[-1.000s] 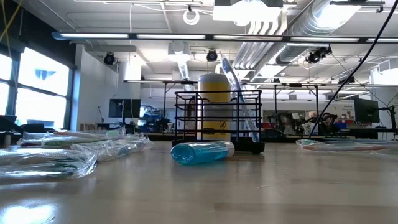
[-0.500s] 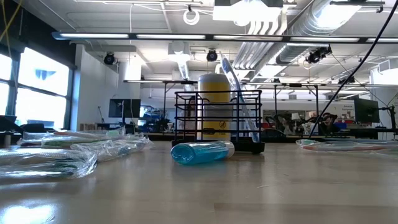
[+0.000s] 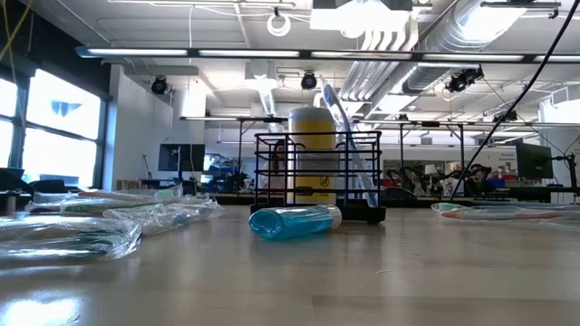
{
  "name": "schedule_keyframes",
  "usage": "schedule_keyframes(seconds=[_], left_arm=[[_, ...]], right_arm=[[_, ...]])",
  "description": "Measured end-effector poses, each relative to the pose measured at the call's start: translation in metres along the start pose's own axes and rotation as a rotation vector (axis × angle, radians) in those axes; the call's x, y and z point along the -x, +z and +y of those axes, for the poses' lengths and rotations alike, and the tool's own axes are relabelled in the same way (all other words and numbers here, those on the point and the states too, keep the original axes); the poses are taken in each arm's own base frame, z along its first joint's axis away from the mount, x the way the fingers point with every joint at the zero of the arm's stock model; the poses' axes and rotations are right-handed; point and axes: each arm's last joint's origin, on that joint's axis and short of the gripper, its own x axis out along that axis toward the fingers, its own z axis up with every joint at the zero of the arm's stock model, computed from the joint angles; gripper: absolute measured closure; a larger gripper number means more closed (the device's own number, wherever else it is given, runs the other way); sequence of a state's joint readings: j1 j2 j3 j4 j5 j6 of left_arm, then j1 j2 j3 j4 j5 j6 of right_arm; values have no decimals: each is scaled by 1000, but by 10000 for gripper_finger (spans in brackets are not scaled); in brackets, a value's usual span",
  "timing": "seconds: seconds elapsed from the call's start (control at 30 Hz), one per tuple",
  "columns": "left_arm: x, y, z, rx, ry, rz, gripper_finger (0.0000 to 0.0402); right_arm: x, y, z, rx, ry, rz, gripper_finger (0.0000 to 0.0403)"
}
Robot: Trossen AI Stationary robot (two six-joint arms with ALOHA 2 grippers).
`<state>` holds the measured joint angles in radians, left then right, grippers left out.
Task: Pick & Place toothbrushing station
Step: Put the right blue mouthwash into the wire organizer
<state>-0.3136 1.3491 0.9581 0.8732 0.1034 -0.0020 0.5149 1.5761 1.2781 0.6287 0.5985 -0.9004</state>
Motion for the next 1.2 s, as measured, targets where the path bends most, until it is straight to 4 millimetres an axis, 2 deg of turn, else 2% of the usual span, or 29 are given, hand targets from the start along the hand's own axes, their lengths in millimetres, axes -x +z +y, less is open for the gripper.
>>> schedule_keyframes(seconds=[0.13, 0.3, 0.47, 0.7, 0.97, 1.2], left_arm=[[6, 11, -1, -14, 3, 36, 314], [14, 19, -1, -22, 34, 107, 314], [20, 21, 1, -39, 103, 262, 314], [10, 31, -4, -44, 125, 528, 314], [4, 49, -21, -197, 283, 790, 314], [11, 37, -25, -218, 318, 964, 314]], right_arm=[[13, 10, 7, 54, -86, 140, 195], [29, 18, 14, 40, -212, 343, 194], [41, 20, 17, 37, -332, 538, 199], [54, 18, 31, 67, -366, 636, 207], [64, 0, 46, 111, -380, 674, 207], [77, -22, 52, 130, -372, 680, 207]])
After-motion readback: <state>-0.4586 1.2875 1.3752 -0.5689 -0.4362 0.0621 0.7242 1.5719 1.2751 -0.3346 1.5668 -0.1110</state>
